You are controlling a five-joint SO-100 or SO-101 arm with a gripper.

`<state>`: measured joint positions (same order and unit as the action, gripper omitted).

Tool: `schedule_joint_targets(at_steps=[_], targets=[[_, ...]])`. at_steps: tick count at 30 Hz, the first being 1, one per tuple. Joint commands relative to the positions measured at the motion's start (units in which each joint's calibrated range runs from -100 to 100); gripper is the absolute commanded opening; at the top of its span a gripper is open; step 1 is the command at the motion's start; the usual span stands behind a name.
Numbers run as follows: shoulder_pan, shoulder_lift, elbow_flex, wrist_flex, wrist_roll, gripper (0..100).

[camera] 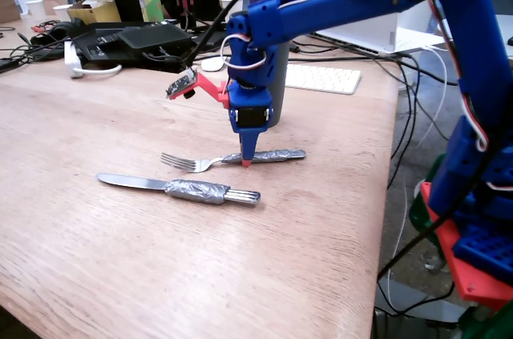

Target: Grab the fork and place it in gray glass

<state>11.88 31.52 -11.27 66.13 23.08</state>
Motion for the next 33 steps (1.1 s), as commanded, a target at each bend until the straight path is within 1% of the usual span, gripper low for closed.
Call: schedule_joint_targets(at_steps=[1,5,8,15,22,25,28,29,31,33], targets=[[0.13,-0.56,-0.95,-0.36,0.20,0],[0.13,-2.19,-0.39,0.78,0.20,0],[0.13,-10.16,1.13,0.95,-0.05,0],[0.13,-38.12,15.19,0.95,0.10,0],[0.13,-56.65,17.45,0.95,-0.73,0],[0.30,-61.71,17.74,0.87,-6.40,0],[0.64,-65.05,17.17,-0.36,-8.69,0],[2.50,-64.88,16.51,-0.45,-9.52,0],[10.28,-64.19,15.85,-0.69,-11.77,0],[14.68,-63.94,14.15,-5.04,-13.14,0]])
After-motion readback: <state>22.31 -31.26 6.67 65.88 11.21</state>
